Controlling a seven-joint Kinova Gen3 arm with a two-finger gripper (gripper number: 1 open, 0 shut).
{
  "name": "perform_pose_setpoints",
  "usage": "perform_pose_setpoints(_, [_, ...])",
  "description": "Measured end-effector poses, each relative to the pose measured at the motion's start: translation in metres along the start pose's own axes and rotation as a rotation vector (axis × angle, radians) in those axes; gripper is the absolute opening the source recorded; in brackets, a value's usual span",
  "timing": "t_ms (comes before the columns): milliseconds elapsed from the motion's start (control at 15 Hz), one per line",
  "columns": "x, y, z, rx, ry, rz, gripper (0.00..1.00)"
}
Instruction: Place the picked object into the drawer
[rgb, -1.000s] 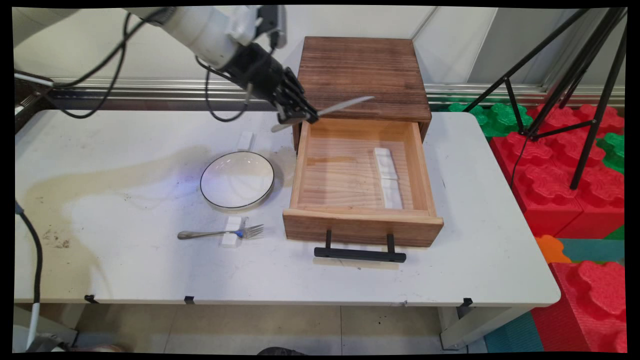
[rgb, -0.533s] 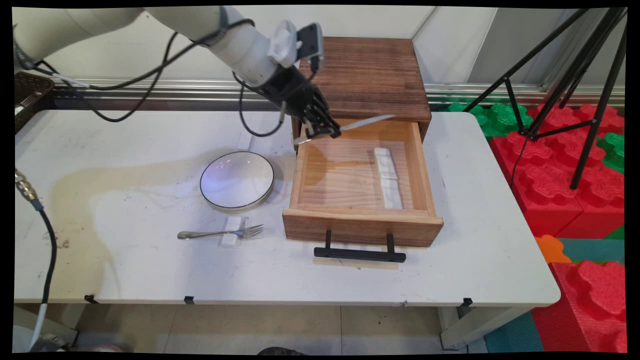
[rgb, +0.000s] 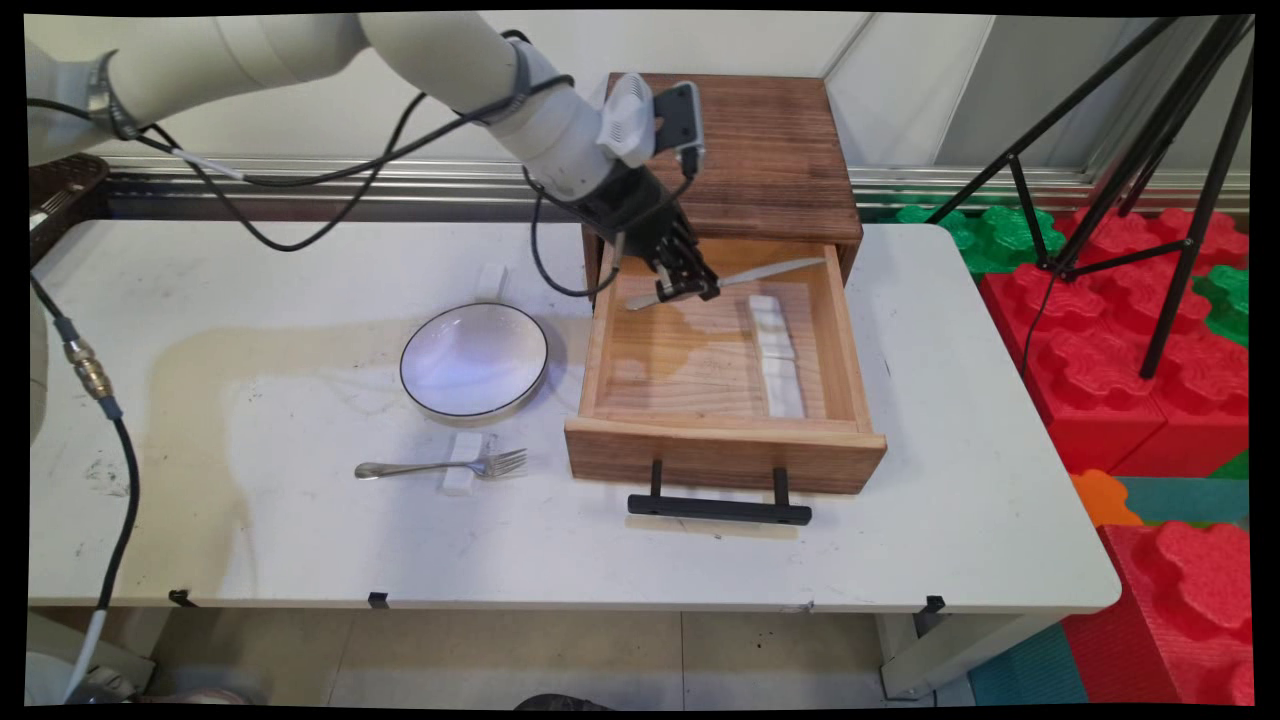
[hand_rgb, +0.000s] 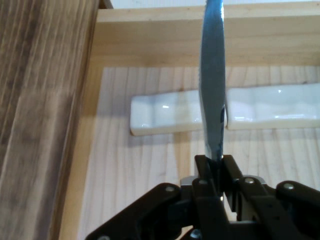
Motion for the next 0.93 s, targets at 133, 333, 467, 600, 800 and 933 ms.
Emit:
perform_pose_setpoints(133, [0.003, -0.001, 0.008, -0.004, -0.004, 0.003, 0.00])
perform_pose_setpoints(333, [0.002, -0.004, 0.023, -0.002, -0.020, 0.014, 0.00])
perform_pose_setpoints(467, [0.001, -0.006, 0.032, -0.002, -0.029, 0.022, 0.00])
perform_pose_setpoints(600, [0.000, -0.007, 0.040, -0.004, -0.036, 0.026, 0.00])
perform_pose_setpoints(800, [-0.003, -0.009, 0.055, -0.005, -0.045, 0.028, 0.00])
perform_pose_setpoints(933, [-0.005, -0.011, 0.061, -0.003, -0.052, 0.028, 0.00])
